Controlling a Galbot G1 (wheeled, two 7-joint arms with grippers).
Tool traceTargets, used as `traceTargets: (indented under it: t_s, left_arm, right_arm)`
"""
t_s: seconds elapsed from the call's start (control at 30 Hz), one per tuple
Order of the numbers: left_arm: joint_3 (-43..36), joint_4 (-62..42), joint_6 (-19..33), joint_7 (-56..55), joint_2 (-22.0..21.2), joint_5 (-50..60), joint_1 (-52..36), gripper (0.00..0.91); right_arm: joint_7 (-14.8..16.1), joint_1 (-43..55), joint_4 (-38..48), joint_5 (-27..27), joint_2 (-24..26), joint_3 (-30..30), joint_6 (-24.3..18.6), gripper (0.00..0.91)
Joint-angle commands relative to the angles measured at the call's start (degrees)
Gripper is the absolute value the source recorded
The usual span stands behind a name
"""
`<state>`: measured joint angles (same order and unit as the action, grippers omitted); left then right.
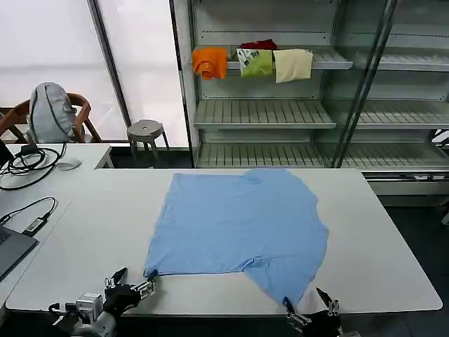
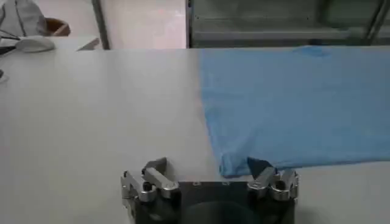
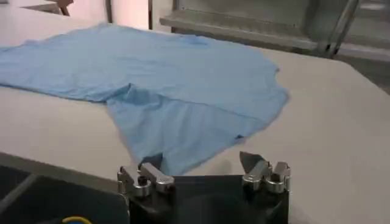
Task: Fold and organize the clothes.
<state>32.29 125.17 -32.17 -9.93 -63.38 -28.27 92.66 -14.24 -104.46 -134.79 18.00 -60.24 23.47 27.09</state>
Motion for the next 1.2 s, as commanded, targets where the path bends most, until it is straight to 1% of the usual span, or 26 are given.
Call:
traceTargets:
  t_s: [0.03,0.23,0.47,0.67,0.8,0.9,0.97,1.07,1.13,1.2]
  left_arm:
    - [-0.20,-0.51,-0.34,0.86,-0.08,0.91,0.00,0.010]
    - [-0.66,-0.01,-0.05,0.83,-0.09,0.93,0.27,0.010]
    - [-1.52,0.61,0.28,1.15,-0.39,1.47,0.90,0.010]
    - [-1.77,0.87,0.93,1.55,-0.45,2.04,0.37,0.010]
    - [-1.38,0.91,2.34,2.16,-0.31,2.02,-0.46,0.010]
    - [-0.94,0.49,4.41,2.61,-0.16,0.85,-3.13,0.010]
    - [-0.85,-0.12,5.25,2.74,0.08,0.81,-5.60,0.010]
    - [-0.89,-1.69,5.56,3.59,0.81,-0.61,-9.03,0.010]
    - [-0.92,-3.08,5.75,4.07,1.04,-2.16,-11.01,0.010]
    - [-1.06,-4.66,5.74,4.53,1.04,-4.44,-13.28,0.010]
  right_arm:
    - [-0.04,0.07,0.48,0.15,-0.01,-0.59,0.58,0.000]
    - [-0.08,0.06,-0.07,3.72,-0.03,-0.70,1.78,0.000]
    - [0.09,-0.11,-0.25,4.91,0.01,-0.88,2.03,0.000]
    - [1.06,0.43,-0.08,4.85,0.11,-0.86,0.82,0.000]
    - [1.54,1.36,0.02,4.55,0.37,-0.52,-1.34,0.000]
    - [1.85,4.92,-0.42,4.52,1.11,0.30,-3.41,0.000]
    - [1.93,8.58,-0.06,4.63,1.55,0.70,-3.87,0.000]
    - [1.89,14.74,2.66,4.94,2.32,1.10,-3.16,0.000]
    - [1.82,19.18,4.86,6.66,2.73,1.16,-2.38,0.000]
    - [2.10,23.27,7.14,7.13,2.89,1.16,-1.87,0.000]
